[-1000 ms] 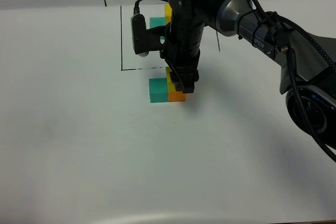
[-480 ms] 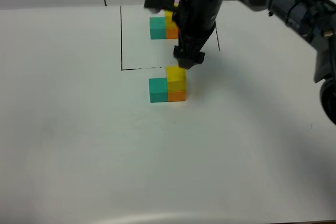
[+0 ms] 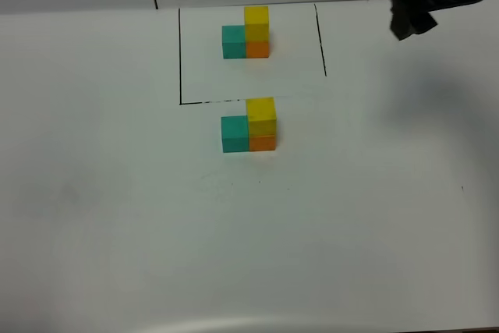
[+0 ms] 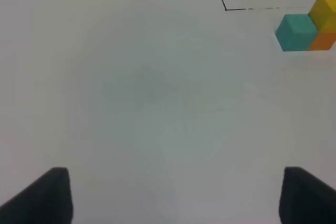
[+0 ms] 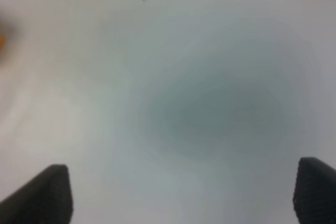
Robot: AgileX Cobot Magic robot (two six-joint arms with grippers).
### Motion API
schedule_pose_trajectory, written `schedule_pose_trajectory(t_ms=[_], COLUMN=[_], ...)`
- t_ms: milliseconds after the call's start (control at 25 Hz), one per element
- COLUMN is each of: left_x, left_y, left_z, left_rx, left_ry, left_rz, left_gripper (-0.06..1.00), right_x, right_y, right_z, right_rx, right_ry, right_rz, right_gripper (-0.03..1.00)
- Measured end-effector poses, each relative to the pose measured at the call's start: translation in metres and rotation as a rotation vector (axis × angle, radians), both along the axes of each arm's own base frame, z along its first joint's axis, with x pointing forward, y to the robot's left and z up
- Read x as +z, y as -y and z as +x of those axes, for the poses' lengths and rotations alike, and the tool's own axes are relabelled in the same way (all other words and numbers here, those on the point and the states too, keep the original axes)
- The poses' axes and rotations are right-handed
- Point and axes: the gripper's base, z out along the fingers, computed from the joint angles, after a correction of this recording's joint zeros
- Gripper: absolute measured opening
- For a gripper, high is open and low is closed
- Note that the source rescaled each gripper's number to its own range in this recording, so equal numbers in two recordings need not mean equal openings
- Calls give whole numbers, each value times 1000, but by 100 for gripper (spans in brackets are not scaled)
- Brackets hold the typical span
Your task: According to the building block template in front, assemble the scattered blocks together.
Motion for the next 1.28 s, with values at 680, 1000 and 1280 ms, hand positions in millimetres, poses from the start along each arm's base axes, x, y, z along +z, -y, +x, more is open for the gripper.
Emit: schedule_pose_trajectory(t_ms=[680,1000,1280], left_x=[0,0,0], left_y=[0,0,0], left_z=[0,0,0], left_rx=[0,0,0], left_ry=[0,0,0], left_rz=[0,0,0], left_gripper=[85,85,85], right_x=[16,-29,-59], right_y=[100,99,97], right_z=[-243,-321,-348], right_rx=[-422,-445,-444], right_ry=[303,402,424], right_rz=[136,188,214], right_gripper=[91,91,91])
